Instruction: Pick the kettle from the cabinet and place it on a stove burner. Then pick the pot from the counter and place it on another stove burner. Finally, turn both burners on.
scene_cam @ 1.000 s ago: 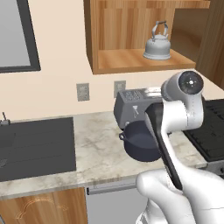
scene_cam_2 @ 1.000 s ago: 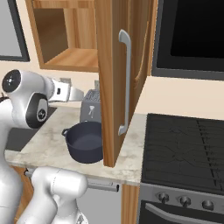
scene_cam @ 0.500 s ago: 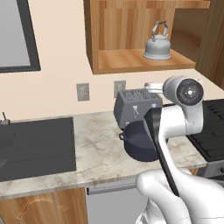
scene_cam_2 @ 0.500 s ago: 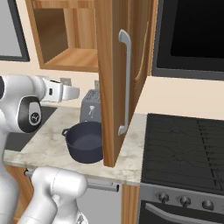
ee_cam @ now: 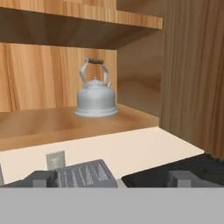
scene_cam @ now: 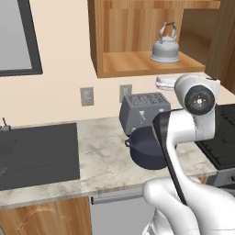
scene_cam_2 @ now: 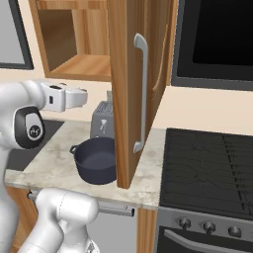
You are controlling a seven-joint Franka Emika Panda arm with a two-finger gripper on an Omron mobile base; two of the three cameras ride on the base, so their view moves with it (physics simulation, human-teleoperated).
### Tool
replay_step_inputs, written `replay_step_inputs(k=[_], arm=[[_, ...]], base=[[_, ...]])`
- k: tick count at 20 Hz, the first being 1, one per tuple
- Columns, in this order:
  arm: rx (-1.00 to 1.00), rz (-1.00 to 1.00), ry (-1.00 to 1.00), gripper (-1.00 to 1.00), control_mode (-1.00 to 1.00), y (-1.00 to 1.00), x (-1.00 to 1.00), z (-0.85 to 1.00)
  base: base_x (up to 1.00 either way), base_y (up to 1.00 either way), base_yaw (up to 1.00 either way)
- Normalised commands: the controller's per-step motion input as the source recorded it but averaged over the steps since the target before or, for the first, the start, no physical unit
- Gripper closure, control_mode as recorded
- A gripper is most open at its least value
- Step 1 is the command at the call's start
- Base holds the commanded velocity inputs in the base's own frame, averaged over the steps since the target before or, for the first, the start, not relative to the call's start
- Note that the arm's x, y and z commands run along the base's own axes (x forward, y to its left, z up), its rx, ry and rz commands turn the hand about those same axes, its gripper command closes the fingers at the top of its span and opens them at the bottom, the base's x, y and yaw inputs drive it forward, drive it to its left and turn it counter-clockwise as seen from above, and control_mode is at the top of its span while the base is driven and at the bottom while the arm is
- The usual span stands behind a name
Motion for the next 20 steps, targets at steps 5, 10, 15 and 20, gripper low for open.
replay_step_inputs(k=[5, 10, 15, 20], arm=[[-0.02, -0.03, -0.12, -1.00, -1.00, 0.00, 0.00, 0.32], [0.00, -0.01, -0.10, -1.00, -1.00, 0.00, 0.00, 0.32], [0.00, 0.00, -0.07, -1.00, -1.00, 0.00, 0.00, 0.30], [0.00, 0.00, -0.02, -1.00, -1.00, 0.00, 0.00, 0.22]], base=[[0.00, 0.00, 0.00], [0.00, 0.00, 0.00], [0.00, 0.00, 0.00], [0.00, 0.00, 0.00]])
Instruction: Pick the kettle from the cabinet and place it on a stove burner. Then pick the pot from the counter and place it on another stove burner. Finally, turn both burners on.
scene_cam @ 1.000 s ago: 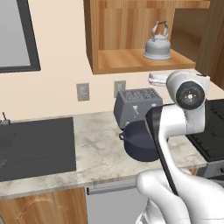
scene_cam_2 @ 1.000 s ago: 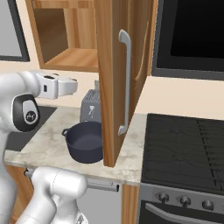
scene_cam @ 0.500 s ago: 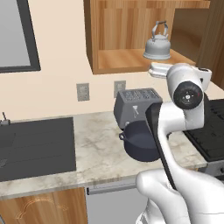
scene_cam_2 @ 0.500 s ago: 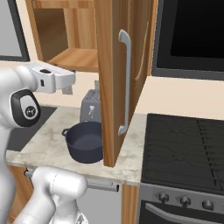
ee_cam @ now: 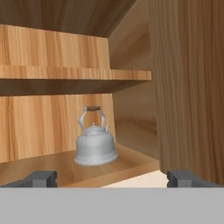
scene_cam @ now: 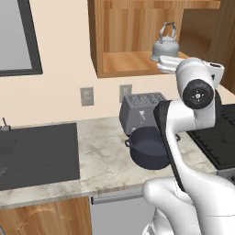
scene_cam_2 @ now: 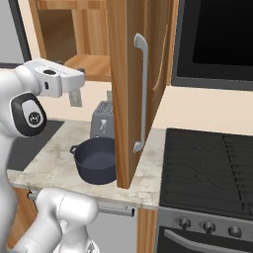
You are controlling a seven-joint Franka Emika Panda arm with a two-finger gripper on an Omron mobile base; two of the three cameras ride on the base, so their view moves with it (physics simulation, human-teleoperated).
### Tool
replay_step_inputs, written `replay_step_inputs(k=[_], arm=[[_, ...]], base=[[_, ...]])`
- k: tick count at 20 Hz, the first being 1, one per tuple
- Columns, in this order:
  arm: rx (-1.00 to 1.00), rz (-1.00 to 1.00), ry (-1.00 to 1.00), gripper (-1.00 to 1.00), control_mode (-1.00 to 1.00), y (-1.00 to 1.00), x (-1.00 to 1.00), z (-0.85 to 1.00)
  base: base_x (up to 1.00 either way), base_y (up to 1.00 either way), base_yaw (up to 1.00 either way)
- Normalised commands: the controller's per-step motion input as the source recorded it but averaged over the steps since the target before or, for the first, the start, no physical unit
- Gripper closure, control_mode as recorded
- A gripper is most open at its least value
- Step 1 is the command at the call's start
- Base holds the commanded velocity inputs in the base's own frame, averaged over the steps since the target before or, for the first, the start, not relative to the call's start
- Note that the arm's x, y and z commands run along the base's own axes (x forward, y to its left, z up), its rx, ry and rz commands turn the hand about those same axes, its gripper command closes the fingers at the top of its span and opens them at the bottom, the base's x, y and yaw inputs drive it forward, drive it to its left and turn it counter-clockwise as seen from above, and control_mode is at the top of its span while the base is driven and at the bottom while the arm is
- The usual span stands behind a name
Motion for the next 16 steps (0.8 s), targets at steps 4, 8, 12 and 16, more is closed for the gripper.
replay_step_inputs(k=[4, 8, 12, 16], arm=[[-0.01, 0.00, 0.00, -1.00, -1.00, 0.00, 0.03, 0.13], [0.00, 0.00, 0.00, -1.00, -1.00, 0.00, 0.06, 0.00], [0.00, 0.00, 0.00, -1.00, -1.00, 0.00, 0.00, 0.00], [0.00, 0.00, 0.00, -1.00, -1.00, -0.01, 0.03, 0.03]], base=[[0.00, 0.00, 0.00], [0.00, 0.00, 0.00], [0.00, 0.00, 0.00], [0.00, 0.00, 0.00]])
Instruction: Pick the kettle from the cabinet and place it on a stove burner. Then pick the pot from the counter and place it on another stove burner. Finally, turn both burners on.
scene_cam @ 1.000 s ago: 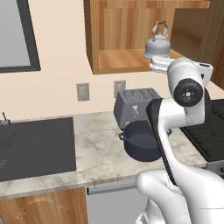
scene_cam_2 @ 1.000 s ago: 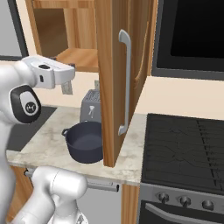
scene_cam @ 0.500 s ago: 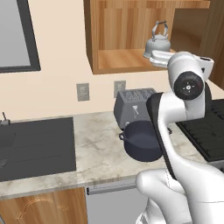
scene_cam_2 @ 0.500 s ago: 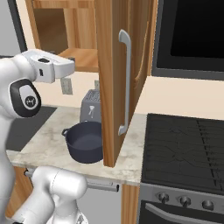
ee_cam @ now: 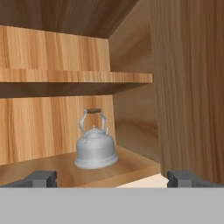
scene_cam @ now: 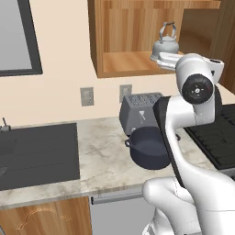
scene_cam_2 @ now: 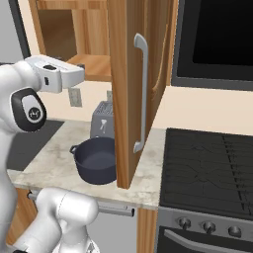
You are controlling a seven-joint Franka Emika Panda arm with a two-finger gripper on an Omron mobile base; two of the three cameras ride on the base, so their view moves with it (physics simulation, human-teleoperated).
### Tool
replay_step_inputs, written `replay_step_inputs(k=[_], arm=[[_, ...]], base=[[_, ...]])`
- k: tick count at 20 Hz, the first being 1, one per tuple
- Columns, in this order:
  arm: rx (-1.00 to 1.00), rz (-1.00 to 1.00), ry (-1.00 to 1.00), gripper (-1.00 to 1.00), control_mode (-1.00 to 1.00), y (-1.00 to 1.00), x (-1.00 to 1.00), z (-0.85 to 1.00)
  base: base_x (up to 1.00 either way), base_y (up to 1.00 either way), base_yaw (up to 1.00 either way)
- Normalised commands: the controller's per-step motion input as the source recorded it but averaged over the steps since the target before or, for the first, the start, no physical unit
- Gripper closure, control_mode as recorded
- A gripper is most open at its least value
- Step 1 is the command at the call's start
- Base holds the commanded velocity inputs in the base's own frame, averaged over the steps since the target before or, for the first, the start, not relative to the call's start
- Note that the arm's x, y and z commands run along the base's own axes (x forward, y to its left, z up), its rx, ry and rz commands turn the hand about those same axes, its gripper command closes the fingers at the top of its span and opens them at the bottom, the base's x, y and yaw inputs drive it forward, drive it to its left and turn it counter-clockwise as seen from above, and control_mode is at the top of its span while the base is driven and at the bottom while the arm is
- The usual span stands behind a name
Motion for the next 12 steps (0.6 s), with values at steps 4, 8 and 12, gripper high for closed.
replay_step_inputs(k=[4, 8, 12], arm=[[0.00, 0.00, 0.00, -1.00, -1.00, 0.00, 0.16, 0.10], [0.00, 0.00, 0.00, -1.00, -1.00, -0.01, 0.16, 0.09], [0.00, -0.04, 0.00, -1.00, -1.00, 0.00, 0.25, 0.05]], base=[[0.00, 0.00, 0.00], [0.00, 0.00, 0.00], [0.00, 0.00, 0.00]])
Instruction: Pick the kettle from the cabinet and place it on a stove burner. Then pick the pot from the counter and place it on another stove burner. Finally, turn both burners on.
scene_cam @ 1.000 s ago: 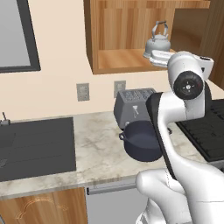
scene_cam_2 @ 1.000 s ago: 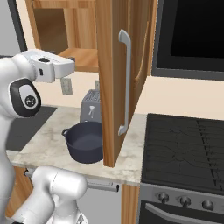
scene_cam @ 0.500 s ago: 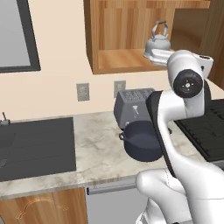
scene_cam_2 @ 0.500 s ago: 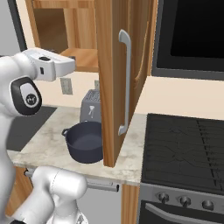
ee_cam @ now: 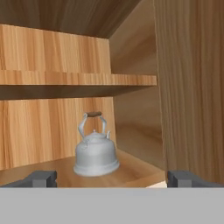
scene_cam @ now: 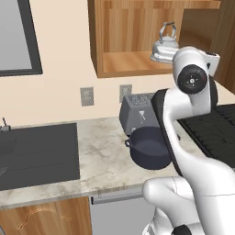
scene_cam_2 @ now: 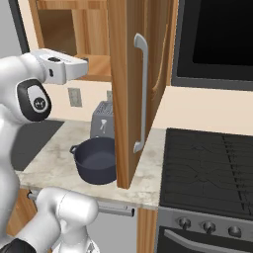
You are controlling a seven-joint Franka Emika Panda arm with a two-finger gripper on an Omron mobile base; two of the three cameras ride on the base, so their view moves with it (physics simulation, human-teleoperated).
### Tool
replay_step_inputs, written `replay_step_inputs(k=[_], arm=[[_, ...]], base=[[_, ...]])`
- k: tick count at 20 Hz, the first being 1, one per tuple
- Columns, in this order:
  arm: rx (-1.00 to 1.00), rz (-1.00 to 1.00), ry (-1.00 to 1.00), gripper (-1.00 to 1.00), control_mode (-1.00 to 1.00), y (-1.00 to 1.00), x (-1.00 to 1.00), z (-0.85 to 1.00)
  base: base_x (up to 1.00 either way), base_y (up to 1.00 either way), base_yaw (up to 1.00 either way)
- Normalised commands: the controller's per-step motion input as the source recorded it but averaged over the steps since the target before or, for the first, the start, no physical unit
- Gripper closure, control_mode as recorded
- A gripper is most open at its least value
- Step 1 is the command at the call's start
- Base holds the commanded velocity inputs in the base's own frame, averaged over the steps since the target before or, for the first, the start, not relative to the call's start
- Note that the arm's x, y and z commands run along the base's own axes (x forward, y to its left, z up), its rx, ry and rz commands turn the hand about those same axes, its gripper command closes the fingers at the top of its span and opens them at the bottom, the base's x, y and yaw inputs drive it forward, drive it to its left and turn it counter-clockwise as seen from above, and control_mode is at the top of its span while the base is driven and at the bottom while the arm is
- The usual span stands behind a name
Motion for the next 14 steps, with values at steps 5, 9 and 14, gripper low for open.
replay_step_inputs(k=[5, 9, 14], arm=[[0.00, -0.07, 0.00, -1.00, -1.00, 0.02, 0.32, 0.00], [-0.02, -0.11, 0.00, -1.00, -1.00, 0.25, 0.46, 0.00], [-0.03, -0.11, 0.00, -1.00, -1.00, 0.30, 0.43, 0.00]], base=[[0.00, 0.00, 0.00], [0.00, 0.00, 0.00], [0.00, 0.00, 0.00]])
